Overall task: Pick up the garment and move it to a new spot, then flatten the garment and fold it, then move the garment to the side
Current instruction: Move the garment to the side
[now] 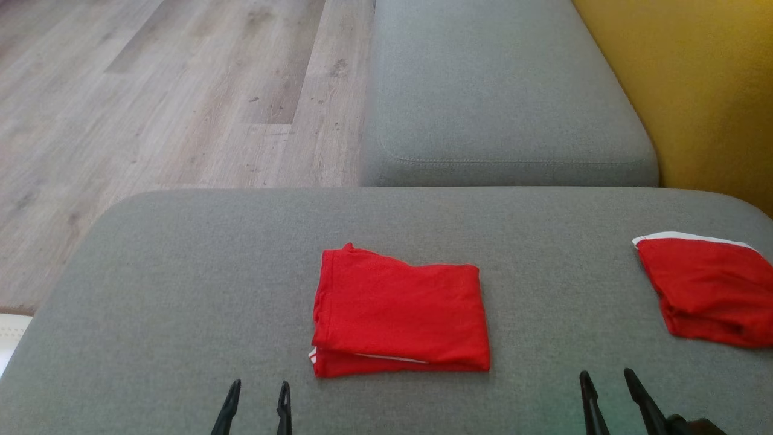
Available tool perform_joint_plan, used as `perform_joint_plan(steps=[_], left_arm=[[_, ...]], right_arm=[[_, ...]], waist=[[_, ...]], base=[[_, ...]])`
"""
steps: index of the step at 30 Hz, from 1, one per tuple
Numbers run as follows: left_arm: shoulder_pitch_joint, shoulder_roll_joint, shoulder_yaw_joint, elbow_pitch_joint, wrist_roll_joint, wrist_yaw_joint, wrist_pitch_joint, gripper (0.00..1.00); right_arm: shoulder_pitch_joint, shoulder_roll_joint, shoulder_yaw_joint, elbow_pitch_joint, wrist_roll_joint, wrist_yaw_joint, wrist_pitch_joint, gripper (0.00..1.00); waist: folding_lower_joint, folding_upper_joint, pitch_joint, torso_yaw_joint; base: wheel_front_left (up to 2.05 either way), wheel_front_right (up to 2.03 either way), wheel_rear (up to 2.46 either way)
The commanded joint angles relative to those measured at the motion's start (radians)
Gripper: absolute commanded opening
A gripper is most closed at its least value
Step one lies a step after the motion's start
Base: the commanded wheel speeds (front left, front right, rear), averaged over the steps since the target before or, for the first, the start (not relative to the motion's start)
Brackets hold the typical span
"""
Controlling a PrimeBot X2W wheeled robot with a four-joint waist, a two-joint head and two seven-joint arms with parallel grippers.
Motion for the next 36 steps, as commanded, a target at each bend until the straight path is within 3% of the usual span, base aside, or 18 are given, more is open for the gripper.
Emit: perform_joint_plan(steps=[1, 24, 36], left_arm=[[-0.02, -0.02, 0.029, -0.021, 0.01, -0.004, -0.01, 1.0], [-0.027, -0.029, 0.045, -0.004, 0.022, -0.014, -0.01, 1.0], [-0.051, -0.031, 0.041, -0.012, 0.027, -0.018, -0.01, 1.0]], right_arm=[[-0.039, -0.013, 0.024, -0.037, -0.008, -0.001, -0.012, 1.0], [-0.031, -0.024, 0.079, -0.025, 0.004, -0.001, -0.012, 1.0], [-0.123, -0.062, 0.128, 0.058, 0.075, -0.001, -0.012, 1.0]], waist=[[0.0001, 0.0, -0.002, -0.001], [0.0001, 0.0, -0.003, 0.0], [0.0001, 0.0, 0.079, 0.013]], base=[[0.0, 0.0, 0.0], [0.0, 0.0, 0.0], [0.0, 0.0, 0.0]])
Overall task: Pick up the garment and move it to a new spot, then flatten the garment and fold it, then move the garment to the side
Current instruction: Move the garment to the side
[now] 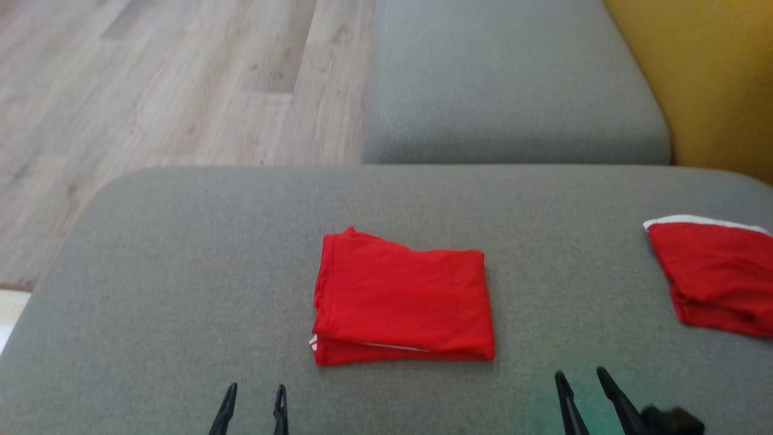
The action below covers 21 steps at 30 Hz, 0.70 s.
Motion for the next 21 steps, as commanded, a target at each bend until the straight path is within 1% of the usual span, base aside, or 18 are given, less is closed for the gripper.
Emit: perform_joint_plan(steps=[1, 3, 7, 14, 17, 18, 21], left_arm=[[-0.06, -0.025, 0.021, -0.028, 0.008, -0.004, -0.01, 1.0], [-0.068, -0.025, 0.018, -0.026, 0.007, -0.004, -0.01, 1.0], [-0.088, -0.025, 0.008, -0.021, 0.005, -0.005, -0.01, 1.0], [-0.119, -0.026, -0.018, -0.012, 0.006, 0.0, -0.01, 1.0], [-0.136, -0.026, -0.034, -0.01, 0.012, -0.003, -0.01, 1.0], [-0.136, -0.026, -0.034, -0.01, 0.012, -0.003, -0.01, 1.0], [-0.153, -0.026, -0.05, -0.01, 0.011, -0.004, -0.01, 1.0]], right_arm=[[-0.101, -0.028, 0.031, 0.011, 0.029, -0.001, -0.011, 1.0], [-0.149, -0.033, 0.054, 0.058, 0.067, -0.001, 0.005, 1.0], [-0.257, -0.038, 0.104, 0.123, 0.18, -0.001, 0.094, 1.0], [-0.408, -0.033, 0.184, 0.201, 0.483, -0.001, 0.318, 1.0], [-0.45, -0.032, 0.181, 0.246, 0.595, -0.001, 0.389, 1.0], [-0.45, -0.032, 0.181, 0.246, 0.595, -0.001, 0.389, 1.0], [-0.484, -0.029, 0.176, 0.291, 0.676, -0.001, 0.437, 1.0]], waist=[[0.0, 0.0, 0.031, 0.007], [0.0, 0.0, 0.053, 0.011], [0.0, 0.0, 0.088, 0.02], [0.0, 0.0, 0.121, 0.035], [0.0, 0.0, 0.131, 0.048], [0.0, 0.0, 0.131, 0.048], [0.0, 0.0, 0.14, 0.061]], base=[[0.0, 0.0, 0.0], [0.0, 0.0, 0.0], [0.0, 0.0, 0.0], [0.0, 0.0, 0.0], [0.0, 0.0, 0.0], [0.0, 0.0, 0.0], [0.0, 0.0, 0.0]])
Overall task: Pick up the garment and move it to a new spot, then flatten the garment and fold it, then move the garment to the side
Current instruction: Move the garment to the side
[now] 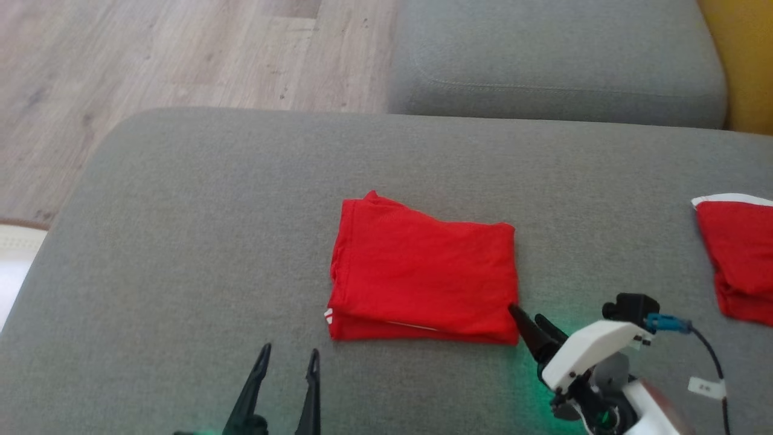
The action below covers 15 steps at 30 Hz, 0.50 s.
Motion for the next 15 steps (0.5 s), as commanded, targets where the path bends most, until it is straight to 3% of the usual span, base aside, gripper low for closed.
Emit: perform_joint_plan(steps=[1, 4, 5, 9, 10, 15], left_arm=[[-0.052, -0.012, 0.021, -0.026, 0.004, 0.004, -0.01, 1.0], [-0.061, -0.012, 0.013, -0.026, 0.0, 0.004, -0.01, 1.0], [-0.063, -0.012, 0.012, -0.025, -0.001, 0.005, -0.01, 1.0], [-0.064, -0.012, 0.011, -0.023, -0.005, 0.008, -0.01, 1.0], [-0.064, -0.012, 0.011, -0.022, -0.007, 0.009, -0.01, 1.0], [-0.066, -0.012, 0.009, -0.021, -0.012, 0.016, -0.01, 1.0]], right_arm=[[-0.059, -0.002, 0.013, -0.022, 0.022, -0.001, 0.005, 1.0], [-0.084, 0.006, 0.006, 0.007, 0.095, -0.001, 0.036, 0.97], [-0.09, 0.008, 0.006, 0.014, 0.113, -0.001, 0.042, 0.86], [-0.11, 0.011, 0.008, 0.036, 0.171, -0.001, 0.054, 0.08], [-0.113, 0.012, 0.009, 0.039, 0.184, -0.001, 0.058, 0.0], [-0.125, -0.003, 0.032, 0.036, 0.214, -0.001, 0.053, 0.0]], waist=[[-0.0002, 0.0, 0.006, 0.008], [-0.0002, 0.0, 0.013, 0.019], [-0.0002, 0.0, 0.015, 0.022], [-0.0002, 0.0, 0.023, 0.029], [-0.0002, 0.0, 0.025, 0.03], [-0.0002, 0.0, 0.033, 0.022]], base=[[0.0, 0.0, 0.0], [0.0, 0.0, 0.0], [0.0, 0.0, 0.0], [0.0, 0.0, 0.0], [0.0, 0.0, 0.0], [0.0, 0.0, 0.0]])
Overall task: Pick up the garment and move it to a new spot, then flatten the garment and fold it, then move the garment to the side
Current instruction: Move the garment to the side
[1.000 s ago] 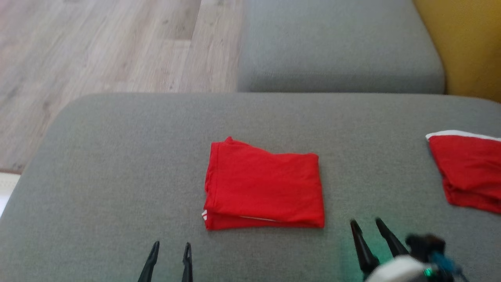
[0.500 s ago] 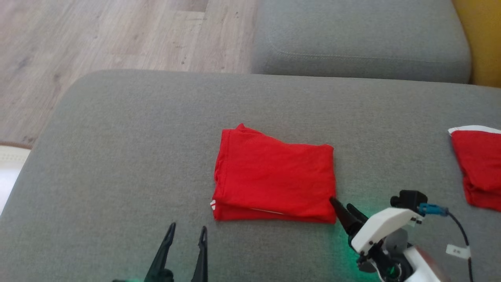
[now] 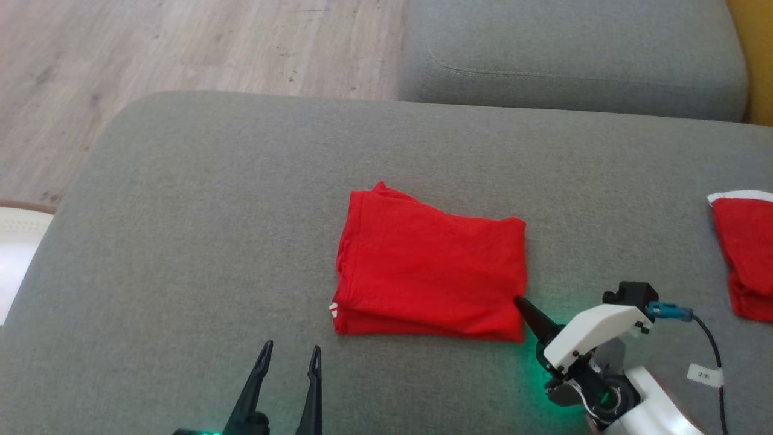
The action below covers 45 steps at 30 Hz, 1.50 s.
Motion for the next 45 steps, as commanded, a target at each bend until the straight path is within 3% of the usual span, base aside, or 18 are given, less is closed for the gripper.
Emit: perform_joint_plan(steps=[1, 6, 16, 25, 32, 33, 38, 45], left_arm=[[-0.05, -0.011, 0.023, -0.025, -0.005, 0.009, -0.01, 1.0], [-0.057, -0.011, 0.031, -0.033, -0.016, 0.013, -0.01, 1.0], [-0.121, -0.011, 0.023, -0.051, -0.022, 0.018, -0.01, 1.0], [-0.177, -0.011, 0.034, -0.046, -0.009, 0.011, -0.01, 1.0], [-0.192, -0.011, 0.036, -0.049, -0.005, 0.008, -0.01, 1.0], [-0.199, -0.011, 0.036, -0.048, -0.003, 0.006, -0.01, 1.0], [-0.216, -0.011, 0.044, -0.039, -0.007, -0.002, -0.01, 1.0], [-0.182, -0.011, 0.054, -0.027, -0.078, 0.007, -0.01, 1.0]], right_arm=[[-0.056, -0.011, 0.024, -0.033, 0.005, -0.001, -0.013, 0.0], [-0.086, -0.092, 0.059, -0.066, -0.021, -0.001, -0.032, 0.0], [-0.257, -0.325, 0.041, -0.112, -0.094, -0.001, -0.016, 0.0], [-0.364, -0.489, -0.048, -0.105, -0.147, -0.001, 0.0, 0.0], [-0.373, -0.555, -0.156, -0.037, -0.218, -0.001, 0.0, 0.0], [-0.37, -0.556, -0.188, -0.004, -0.261, -0.001, -0.001, 1.0], [-0.355, -0.496, -0.241, 0.009, -0.36, -0.001, -0.056, 1.0], [-0.207, -0.342, -0.204, -0.14, -0.41, -0.001, -0.125, 1.0]], waist=[[0.0, 0.0, 0.001, -0.009], [0.0, 0.0, 0.02, -0.063], [0.0, 0.0, 0.124, -0.215], [0.0, 0.0, 0.194, -0.296], [0.0, 0.0, 0.222, -0.327], [0.0, 0.0, 0.229, -0.331], [0.0, 0.0, 0.209, -0.327], [0.0, 0.0, 0.077, -0.288]], base=[[0.0, 0.0, 0.0], [0.0, 0.0, 0.0], [0.0, 0.0, 0.0], [0.0, 0.0, 0.0], [0.0, 0.0, 0.0], [0.0, 0.0, 0.0], [0.0, 0.0, 0.0], [0.0, 0.0, 0.0]])
